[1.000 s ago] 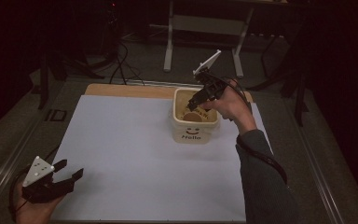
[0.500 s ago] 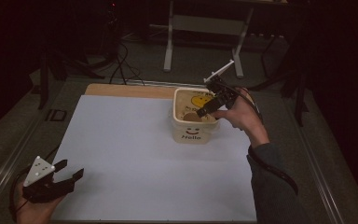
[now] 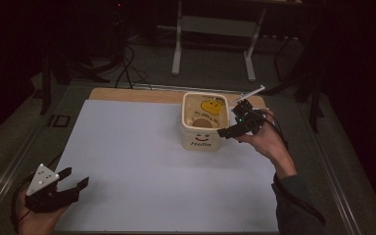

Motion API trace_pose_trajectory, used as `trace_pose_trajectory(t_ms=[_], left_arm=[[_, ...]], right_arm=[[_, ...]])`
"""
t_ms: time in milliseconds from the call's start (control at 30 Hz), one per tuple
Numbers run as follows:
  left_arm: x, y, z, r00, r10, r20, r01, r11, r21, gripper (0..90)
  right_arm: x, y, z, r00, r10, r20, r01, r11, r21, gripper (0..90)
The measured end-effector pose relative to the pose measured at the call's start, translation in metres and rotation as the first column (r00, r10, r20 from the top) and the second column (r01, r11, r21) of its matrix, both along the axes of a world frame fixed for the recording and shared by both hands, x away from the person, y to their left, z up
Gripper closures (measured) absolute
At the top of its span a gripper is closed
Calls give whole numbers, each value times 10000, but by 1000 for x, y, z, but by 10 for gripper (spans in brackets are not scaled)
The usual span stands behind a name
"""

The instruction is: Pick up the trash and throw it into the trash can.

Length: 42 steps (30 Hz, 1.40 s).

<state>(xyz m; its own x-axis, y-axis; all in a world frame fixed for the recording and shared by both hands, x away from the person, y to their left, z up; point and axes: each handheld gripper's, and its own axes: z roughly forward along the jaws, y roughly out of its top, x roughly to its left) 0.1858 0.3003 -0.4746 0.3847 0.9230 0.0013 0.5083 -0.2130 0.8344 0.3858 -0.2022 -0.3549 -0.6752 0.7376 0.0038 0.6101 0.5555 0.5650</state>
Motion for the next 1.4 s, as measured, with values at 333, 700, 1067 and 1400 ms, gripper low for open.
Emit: trace_pose_trajectory(t_ms=[333, 700, 1067, 1400], left_arm=[[0, 1, 0, 10000, -2, 11, 2, 10000, -27, 333], [0, 0, 0, 10000, -12, -11, 12, 10000, -51, 333], [1, -1, 0, 10000, -38, 2, 38, 10000, -32, 333], [1, -1, 0, 10000, -60, 15, 60, 10000, -13, 332]], right_arm=[[-32, -26, -33, 9971, -13, 765, -34, 9981, 615, 149], [-63, -47, -66, 9896, -173, 1425, -30, 9900, 1411, 149], [-89, -68, -88, 9769, -344, 2109, -134, 9752, 2210, 142], [-98, -77, -97, 9756, -216, 2186, -303, 9725, 2311, 136]])
